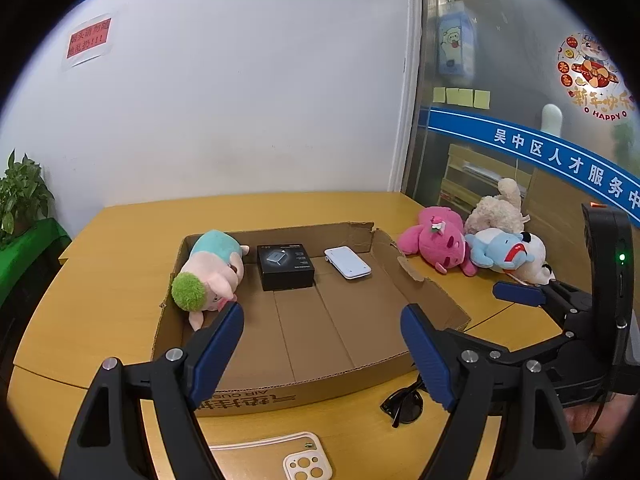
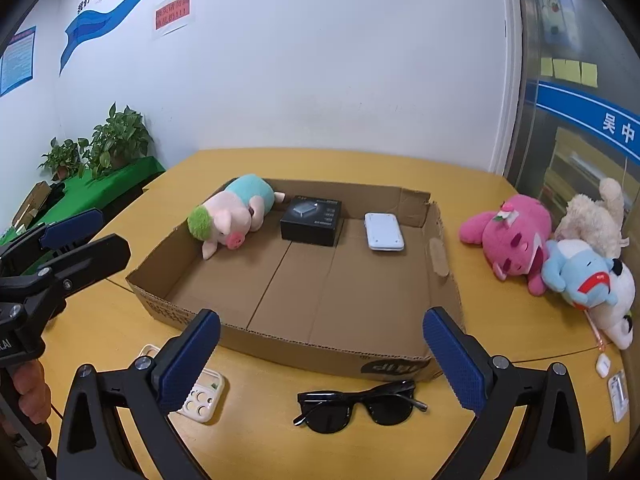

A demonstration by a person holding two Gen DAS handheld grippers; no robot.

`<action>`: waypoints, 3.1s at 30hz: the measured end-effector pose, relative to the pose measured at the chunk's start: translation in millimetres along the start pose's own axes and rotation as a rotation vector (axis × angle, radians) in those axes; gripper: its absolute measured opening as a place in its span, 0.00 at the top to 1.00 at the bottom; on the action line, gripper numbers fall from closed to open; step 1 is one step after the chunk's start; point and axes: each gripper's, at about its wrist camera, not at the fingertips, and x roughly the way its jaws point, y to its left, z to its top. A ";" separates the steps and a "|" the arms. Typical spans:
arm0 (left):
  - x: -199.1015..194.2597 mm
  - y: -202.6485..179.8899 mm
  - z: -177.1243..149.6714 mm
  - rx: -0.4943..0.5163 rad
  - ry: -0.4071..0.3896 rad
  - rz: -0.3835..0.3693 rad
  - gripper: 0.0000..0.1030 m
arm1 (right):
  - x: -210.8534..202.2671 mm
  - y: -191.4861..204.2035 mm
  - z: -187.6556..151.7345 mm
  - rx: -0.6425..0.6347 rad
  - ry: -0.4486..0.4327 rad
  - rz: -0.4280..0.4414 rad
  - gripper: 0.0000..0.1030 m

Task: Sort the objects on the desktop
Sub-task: 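Move the right tool back over the table toward the clear phone case, then close the right tool on the rim of the clear phone case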

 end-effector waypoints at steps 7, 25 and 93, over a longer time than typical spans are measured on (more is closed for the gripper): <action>8.2 5.7 -1.5 -0.010 0.019 0.003 0.22 | 2.8 -13.0 -6.0 0.043 0.010 0.007 0.00; 22.5 14.9 -12.3 -0.022 0.069 0.015 0.22 | 10.1 -25.7 -12.1 0.063 0.011 0.034 0.00; 39.5 105.6 -183.0 -0.245 0.519 0.027 0.95 | 84.9 76.3 -150.6 -0.135 0.345 0.258 0.82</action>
